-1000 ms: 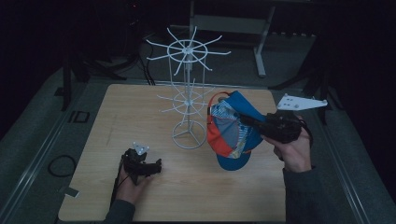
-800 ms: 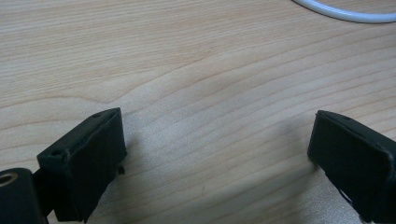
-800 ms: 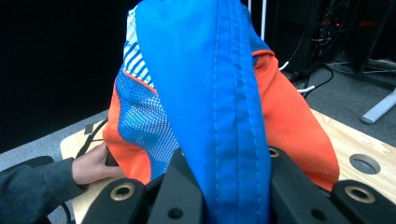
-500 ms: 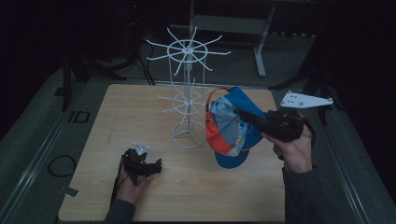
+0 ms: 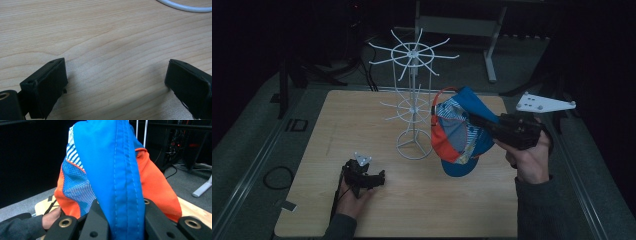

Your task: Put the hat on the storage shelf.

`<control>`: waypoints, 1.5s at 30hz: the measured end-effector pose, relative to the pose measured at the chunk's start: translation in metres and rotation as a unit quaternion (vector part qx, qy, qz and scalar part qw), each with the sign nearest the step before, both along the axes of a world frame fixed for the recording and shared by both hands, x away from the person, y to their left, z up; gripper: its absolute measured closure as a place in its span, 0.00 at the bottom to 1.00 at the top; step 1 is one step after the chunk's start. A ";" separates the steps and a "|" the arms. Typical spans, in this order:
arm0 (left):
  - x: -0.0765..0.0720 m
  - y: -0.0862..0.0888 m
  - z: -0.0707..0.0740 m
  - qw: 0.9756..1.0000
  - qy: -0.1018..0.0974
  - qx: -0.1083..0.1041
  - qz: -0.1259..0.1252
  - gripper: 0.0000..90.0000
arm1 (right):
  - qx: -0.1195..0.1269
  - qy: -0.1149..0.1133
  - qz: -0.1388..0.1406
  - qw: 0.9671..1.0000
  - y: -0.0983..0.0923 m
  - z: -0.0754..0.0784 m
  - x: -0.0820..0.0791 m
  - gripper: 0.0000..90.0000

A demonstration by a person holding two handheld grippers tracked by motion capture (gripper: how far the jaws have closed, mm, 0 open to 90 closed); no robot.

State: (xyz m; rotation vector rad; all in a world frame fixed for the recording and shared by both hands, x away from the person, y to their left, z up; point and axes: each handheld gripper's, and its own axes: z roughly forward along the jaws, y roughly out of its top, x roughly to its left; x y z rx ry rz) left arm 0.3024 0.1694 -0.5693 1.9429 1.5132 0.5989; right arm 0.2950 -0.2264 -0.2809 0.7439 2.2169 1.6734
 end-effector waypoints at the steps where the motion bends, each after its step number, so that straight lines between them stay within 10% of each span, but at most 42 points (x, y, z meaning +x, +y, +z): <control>1: 0.000 0.000 0.000 1.000 0.000 0.000 0.000 0.05 | 0.000 0.000 0.000 1.000 0.000 0.000 0.000 0.96; 45: 0.000 0.000 0.000 1.000 0.000 -0.001 0.001 0.05 | 0.038 -0.050 -0.001 0.998 0.004 0.028 -0.008 0.97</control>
